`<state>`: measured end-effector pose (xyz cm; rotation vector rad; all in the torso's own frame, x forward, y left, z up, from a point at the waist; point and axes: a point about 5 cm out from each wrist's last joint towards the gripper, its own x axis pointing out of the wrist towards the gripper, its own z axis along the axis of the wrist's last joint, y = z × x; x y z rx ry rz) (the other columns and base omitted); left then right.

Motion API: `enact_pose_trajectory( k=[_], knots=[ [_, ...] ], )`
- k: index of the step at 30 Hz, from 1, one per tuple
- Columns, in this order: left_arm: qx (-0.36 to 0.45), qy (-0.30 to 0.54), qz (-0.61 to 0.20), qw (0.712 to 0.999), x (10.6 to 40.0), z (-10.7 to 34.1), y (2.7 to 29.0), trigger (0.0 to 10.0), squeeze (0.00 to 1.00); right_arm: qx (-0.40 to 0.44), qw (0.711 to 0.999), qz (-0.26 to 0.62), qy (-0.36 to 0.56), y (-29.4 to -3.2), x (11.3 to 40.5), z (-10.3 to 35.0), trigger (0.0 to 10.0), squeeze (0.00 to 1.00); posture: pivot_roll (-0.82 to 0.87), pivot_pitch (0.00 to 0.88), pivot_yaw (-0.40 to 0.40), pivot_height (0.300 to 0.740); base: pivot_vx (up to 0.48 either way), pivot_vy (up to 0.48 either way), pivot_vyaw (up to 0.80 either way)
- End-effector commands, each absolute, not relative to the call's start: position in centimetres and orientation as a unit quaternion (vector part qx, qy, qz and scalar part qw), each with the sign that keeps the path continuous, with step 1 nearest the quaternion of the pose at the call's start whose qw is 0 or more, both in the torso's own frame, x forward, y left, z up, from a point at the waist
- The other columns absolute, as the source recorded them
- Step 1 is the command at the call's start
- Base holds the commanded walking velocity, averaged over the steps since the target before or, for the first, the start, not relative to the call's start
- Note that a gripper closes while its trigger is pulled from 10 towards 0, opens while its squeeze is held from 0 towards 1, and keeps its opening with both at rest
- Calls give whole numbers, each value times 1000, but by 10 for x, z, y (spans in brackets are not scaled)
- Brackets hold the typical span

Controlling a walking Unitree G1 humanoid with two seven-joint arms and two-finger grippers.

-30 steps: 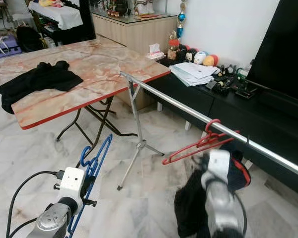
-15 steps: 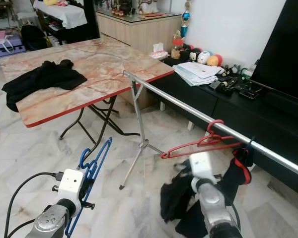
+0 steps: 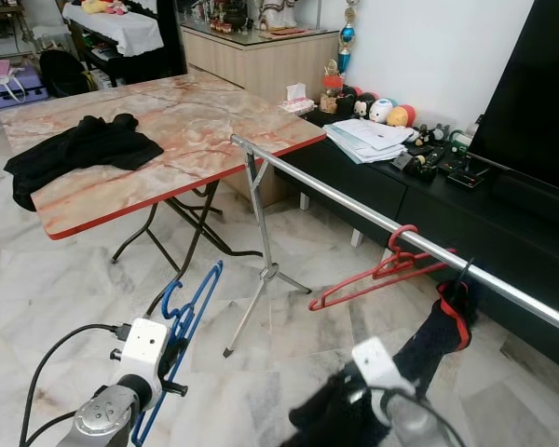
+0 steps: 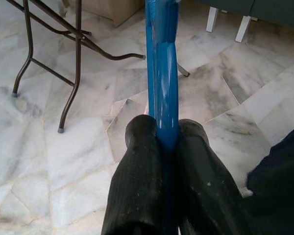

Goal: Hang hanger

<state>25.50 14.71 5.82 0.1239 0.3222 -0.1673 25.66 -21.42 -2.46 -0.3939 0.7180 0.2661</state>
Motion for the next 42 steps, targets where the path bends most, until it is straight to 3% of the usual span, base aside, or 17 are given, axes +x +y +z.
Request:
enact_pose_trajectory(
  k=[1, 9, 17, 21, 29, 42],
  knots=[
    [64, 169, -84, 980, 254, 55, 148, 10000, 0, -166, 911, 120, 358, -216, 253, -28, 10000, 0, 66, 0, -5, 740, 0, 0, 0],
    [60, 170, -84, 980, 255, 54, 144, 10000, 0, -91, 910, 63, 399, -221, 226, -48, 10000, 0, 64, 0, -17, 740, 0, 0, 0],
    [45, 168, -73, 982, 255, 53, 145, 10000, 0, -13, 925, -19, 379, -226, 225, -48, 10000, 0, 67, 0, -17, 740, 0, 0, 0],
    [43, 168, -70, 982, 256, 53, 146, 10000, 0, 25, 926, -43, 375, -226, 225, -48, 10000, 0, 70, 0, -16, 740, 0, 480, -200],
    [45, 166, -74, 982, 257, 53, 145, 10000, 0, 14, 929, -34, 367, -224, 230, -45, 10000, 0, 67, 0, -14, 740, 0, 480, -800],
    [51, 161, -79, 982, 256, 55, 148, 10000, 0, 9, 932, -22, 361, -218, 233, -44, 10000, 0, 71, 0, 3, 740, 0, 0, -800]
  ],
)
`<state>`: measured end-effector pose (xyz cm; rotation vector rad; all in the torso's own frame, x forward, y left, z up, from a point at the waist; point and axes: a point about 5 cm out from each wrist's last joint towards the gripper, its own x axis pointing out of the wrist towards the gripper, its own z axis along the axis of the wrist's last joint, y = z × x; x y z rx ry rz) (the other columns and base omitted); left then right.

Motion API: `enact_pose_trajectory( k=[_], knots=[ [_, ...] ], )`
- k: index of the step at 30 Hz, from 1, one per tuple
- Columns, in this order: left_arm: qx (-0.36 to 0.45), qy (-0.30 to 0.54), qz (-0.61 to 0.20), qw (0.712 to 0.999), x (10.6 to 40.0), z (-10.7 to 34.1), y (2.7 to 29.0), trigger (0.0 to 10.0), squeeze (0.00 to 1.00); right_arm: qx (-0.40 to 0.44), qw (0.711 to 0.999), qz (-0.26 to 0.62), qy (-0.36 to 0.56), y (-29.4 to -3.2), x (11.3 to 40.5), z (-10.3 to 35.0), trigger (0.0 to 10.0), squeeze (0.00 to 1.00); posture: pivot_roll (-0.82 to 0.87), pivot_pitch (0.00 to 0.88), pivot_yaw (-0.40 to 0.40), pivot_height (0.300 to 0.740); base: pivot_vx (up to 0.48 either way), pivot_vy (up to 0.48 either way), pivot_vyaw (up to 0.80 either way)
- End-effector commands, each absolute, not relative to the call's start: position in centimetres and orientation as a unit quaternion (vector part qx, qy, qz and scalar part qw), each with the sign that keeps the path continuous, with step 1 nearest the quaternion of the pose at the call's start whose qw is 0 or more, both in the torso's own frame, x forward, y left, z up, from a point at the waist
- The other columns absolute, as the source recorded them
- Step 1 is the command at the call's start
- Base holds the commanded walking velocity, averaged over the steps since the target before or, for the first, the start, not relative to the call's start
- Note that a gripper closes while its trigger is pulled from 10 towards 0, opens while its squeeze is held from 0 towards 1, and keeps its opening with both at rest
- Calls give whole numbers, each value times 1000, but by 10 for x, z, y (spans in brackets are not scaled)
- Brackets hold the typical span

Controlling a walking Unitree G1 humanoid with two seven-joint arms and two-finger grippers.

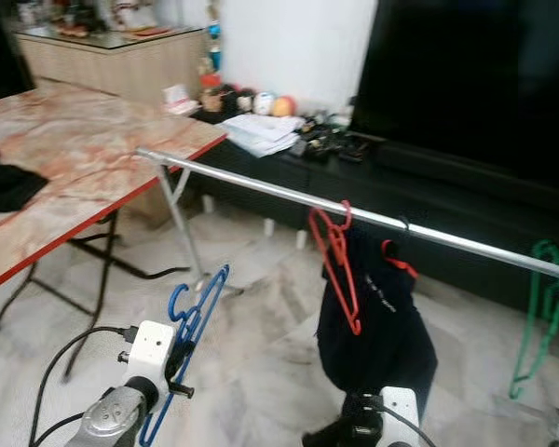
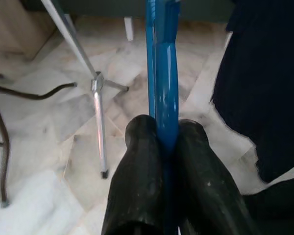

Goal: Hang hanger

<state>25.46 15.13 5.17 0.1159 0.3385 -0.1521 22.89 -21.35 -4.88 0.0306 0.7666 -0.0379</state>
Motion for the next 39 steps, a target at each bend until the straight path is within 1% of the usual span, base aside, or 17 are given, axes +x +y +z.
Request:
enact_pose_trajectory(
  k=[1, 10, 16, 21, 24, 29, 39],
  knots=[
    [51, 161, -80, 982, 256, 55, 148, 10000, 0, 9, 933, -22, 360, -217, 234, -44, 10000, 0, 70, 0, 5, 740, 0, 0, -800],
    [50, 160, -82, 982, 256, 57, 151, 10000, 0, 9, 937, -16, 349, -213, 237, -42, 10000, 0, 74, 0, 16, 740, 0, 0, -800],
    [56, 161, -85, 982, 255, 57, 154, 10000, 0, 9, 941, -10, 339, -207, 242, -39, 10000, 0, 76, 0, 29, 740, 0, 401, -800],
    [60, 162, -86, 981, 255, 58, 156, 10000, 0, 8, 944, -6, 329, -203, 246, -36, 10000, 0, 73, 0, 42, 740, 0, 0, -800],
    [66, 161, -95, 980, 256, 58, 153, 10000, 0, 5, 951, -4, 308, -203, 250, -32, 10000, 0, 65, 0, 48, 740, 0, 0, 0],
    [67, 160, -98, 980, 256, 58, 151, 10000, 0, 2, 954, 0, 298, -204, 252, -29, 10000, 0, 63, 0, 48, 740, 0, 0, 0],
    [62, 162, -94, 980, 255, 58, 153, 10000, 0, -5, 962, 6, 273, -201, 262, -20, 10000, 0, 68, 0, 43, 740, 0, 0, 0]
  ],
)
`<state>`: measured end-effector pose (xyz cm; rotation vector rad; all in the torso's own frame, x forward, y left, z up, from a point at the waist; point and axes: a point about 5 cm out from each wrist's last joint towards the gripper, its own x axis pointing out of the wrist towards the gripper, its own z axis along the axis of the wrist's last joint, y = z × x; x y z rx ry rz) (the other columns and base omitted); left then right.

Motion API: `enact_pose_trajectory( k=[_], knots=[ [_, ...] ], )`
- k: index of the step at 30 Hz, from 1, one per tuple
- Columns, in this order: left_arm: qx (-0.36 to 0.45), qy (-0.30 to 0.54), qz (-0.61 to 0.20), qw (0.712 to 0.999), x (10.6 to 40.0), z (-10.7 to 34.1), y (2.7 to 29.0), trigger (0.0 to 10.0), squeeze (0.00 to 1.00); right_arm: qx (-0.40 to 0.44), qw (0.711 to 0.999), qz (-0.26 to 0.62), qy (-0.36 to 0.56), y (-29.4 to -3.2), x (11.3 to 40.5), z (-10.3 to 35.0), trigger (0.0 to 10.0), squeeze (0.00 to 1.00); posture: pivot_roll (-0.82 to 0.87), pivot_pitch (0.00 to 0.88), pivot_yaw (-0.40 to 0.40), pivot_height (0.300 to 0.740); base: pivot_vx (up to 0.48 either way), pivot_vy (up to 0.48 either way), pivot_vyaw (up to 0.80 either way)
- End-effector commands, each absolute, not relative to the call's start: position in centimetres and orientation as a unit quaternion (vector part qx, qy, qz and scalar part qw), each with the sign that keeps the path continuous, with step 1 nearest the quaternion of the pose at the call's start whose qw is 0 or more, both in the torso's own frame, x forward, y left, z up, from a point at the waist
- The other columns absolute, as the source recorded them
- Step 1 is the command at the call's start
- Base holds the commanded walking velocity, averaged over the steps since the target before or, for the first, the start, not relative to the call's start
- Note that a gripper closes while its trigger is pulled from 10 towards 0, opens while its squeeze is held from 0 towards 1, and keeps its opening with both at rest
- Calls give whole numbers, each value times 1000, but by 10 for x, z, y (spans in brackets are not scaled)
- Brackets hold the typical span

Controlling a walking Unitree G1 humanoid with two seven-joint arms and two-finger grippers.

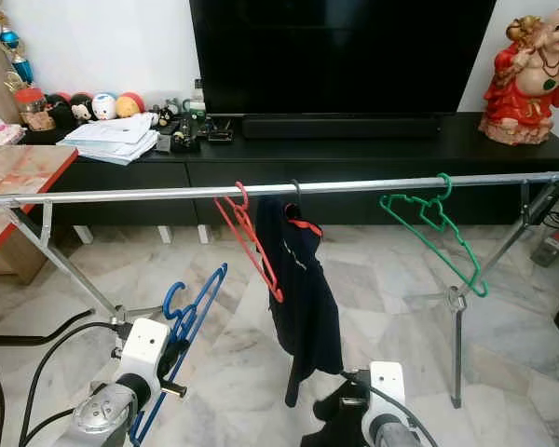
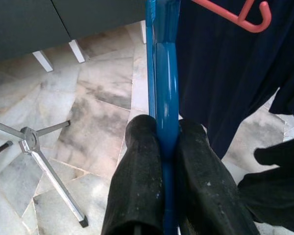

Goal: Hang hanger

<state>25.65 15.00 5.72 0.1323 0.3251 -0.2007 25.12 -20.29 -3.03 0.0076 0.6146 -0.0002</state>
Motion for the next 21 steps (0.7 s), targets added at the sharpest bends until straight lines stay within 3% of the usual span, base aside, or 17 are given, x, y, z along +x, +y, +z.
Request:
enact_pose_trajectory(
  k=[1, 15, 21],
  knots=[
    [62, 162, -94, 980, 255, 58, 153, 10000, 0, -5, 962, 6, 273, -201, 262, -20, 10000, 0, 68, 0, 43, 740, 0, 0, 0],
    [75, 165, -100, 978, 258, 59, 153, 10000, 0, -8, 963, 3, 268, -200, 263, -18, 10000, 0, 70, 0, 53, 740, 0, 428, 0],
    [81, 167, -96, 978, 257, 58, 156, 10000, 0, -10, 964, 1, 265, -200, 265, -16, 10000, 0, 78, 0, 50, 740, 0, 0, 0]
  ],
)
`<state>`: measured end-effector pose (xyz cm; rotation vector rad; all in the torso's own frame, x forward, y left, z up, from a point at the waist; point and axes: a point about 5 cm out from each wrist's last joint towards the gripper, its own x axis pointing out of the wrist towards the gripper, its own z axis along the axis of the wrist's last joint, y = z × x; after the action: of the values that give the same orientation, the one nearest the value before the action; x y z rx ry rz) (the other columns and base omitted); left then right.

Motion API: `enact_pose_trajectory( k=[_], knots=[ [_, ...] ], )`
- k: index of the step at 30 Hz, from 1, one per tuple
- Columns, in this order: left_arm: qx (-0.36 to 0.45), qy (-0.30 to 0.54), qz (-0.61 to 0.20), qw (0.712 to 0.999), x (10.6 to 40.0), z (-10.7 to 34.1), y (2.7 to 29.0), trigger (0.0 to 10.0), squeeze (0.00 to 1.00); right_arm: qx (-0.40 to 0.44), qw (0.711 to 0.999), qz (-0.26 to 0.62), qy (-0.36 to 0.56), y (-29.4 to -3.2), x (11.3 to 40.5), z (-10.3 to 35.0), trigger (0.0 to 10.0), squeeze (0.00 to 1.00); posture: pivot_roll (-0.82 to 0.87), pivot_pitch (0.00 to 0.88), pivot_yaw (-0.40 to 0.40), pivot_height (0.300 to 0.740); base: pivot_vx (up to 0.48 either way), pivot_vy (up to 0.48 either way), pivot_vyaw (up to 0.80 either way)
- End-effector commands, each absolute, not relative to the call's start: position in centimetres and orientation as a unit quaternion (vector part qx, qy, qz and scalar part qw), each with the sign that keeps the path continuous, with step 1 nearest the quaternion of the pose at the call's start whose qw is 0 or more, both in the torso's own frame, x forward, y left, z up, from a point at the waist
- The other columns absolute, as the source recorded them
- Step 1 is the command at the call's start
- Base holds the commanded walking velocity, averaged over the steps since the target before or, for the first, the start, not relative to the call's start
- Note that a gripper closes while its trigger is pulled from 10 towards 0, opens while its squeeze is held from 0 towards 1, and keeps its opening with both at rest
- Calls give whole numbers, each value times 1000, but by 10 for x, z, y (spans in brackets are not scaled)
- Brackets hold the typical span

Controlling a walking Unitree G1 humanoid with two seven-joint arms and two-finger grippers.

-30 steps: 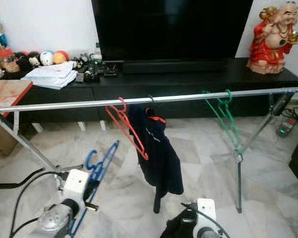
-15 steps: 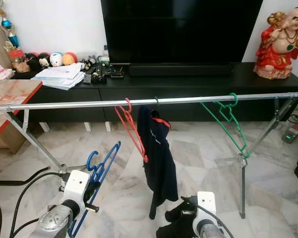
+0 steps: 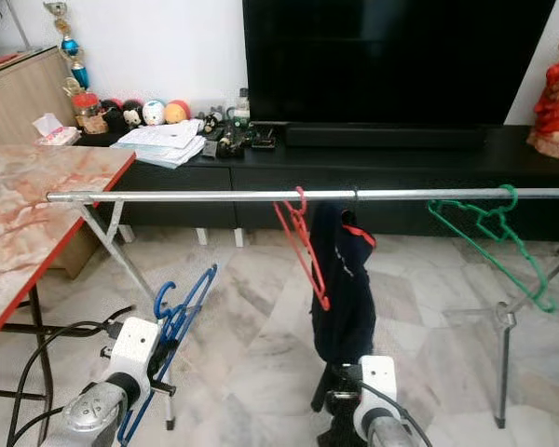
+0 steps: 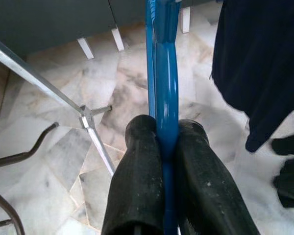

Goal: Hang hanger

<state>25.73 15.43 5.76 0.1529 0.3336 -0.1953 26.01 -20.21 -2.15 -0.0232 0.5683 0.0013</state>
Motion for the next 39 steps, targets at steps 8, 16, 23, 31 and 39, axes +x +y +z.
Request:
enact_pose_trajectory(
  k=[8, 16, 23, 31, 39],
  knots=[
    [80, 166, -94, 978, 257, 58, 156, 10000, 0, -13, 966, -4, 258, -201, 270, -12, 10000, 0, 81, 0, 44, 740, 0, 0, 0],
    [76, 161, -99, 979, 256, 59, 152, 10000, 0, -16, 970, -12, 243, -204, 277, -5, 10000, 0, 82, 0, 36, 740, 0, 0, 0],
    [72, 158, -96, 980, 258, 60, 151, 10000, 0, -11, 974, -15, 226, -204, 285, 4, 10000, 0, 76, 0, 36, 740, 0, 0, 0],
    [68, 153, -92, 982, 259, 61, 150, 10000, 0, -13, 975, -16, 223, -206, 287, 6, 10000, 0, 85, 0, 27, 740, 0, 0, 0],
    [65, 151, -85, 983, 260, 62, 151, 10000, 0, -13, 975, -15, 222, -206, 289, 8, 10000, 0, 88, 0, 20, 740, 0, 0, 0]
  ],
)
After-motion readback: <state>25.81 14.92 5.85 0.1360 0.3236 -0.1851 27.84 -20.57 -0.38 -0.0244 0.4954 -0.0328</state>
